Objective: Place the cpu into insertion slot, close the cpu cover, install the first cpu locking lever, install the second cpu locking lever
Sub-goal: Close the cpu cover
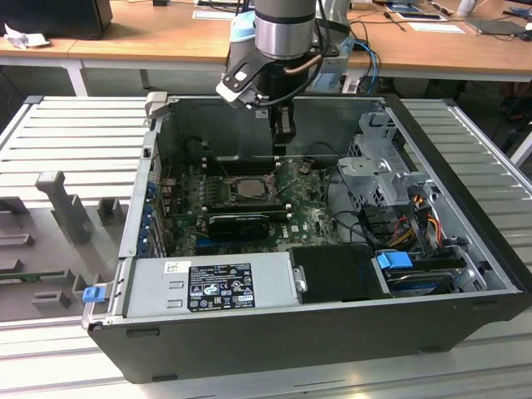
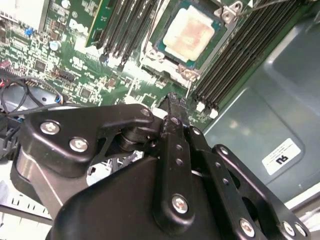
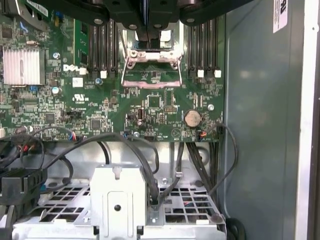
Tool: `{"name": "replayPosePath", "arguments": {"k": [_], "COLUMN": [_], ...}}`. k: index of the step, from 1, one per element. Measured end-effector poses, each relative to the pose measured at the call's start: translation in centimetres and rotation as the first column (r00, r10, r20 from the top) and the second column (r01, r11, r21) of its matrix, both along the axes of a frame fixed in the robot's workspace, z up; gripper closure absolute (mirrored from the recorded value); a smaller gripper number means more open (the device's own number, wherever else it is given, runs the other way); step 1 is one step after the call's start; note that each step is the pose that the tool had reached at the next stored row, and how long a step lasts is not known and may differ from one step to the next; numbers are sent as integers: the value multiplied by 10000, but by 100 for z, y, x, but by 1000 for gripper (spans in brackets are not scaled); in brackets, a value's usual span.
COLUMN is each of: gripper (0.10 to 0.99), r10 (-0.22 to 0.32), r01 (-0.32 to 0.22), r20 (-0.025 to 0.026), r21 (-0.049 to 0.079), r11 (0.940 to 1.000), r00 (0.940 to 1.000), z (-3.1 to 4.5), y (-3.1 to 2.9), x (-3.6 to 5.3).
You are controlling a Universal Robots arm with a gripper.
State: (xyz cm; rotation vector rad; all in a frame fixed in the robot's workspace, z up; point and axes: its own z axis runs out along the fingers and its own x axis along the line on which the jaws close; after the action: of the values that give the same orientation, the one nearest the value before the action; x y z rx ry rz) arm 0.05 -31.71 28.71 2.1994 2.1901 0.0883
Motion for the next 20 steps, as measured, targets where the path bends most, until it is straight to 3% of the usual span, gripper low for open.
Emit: {"name": "replayPosePath", "arguments": {"k": [4,9,14,17,20], "gripper": [980,980,980,980,980], "r10": [0,0,-1,-1,-1], "r01": [0,0,1,1,1], "r20": [-2,-1,-1,-18,-75], "r21": [0,-1,-2,-2,-1], "r11": [10000,10000,10000,10000,10000], "r00": [10000,10000,10000,10000,10000], "z": [-1,-7,-58,-92,-147], "y": [0,0,0,0,0], "x": [72,78,133,224,361]}}
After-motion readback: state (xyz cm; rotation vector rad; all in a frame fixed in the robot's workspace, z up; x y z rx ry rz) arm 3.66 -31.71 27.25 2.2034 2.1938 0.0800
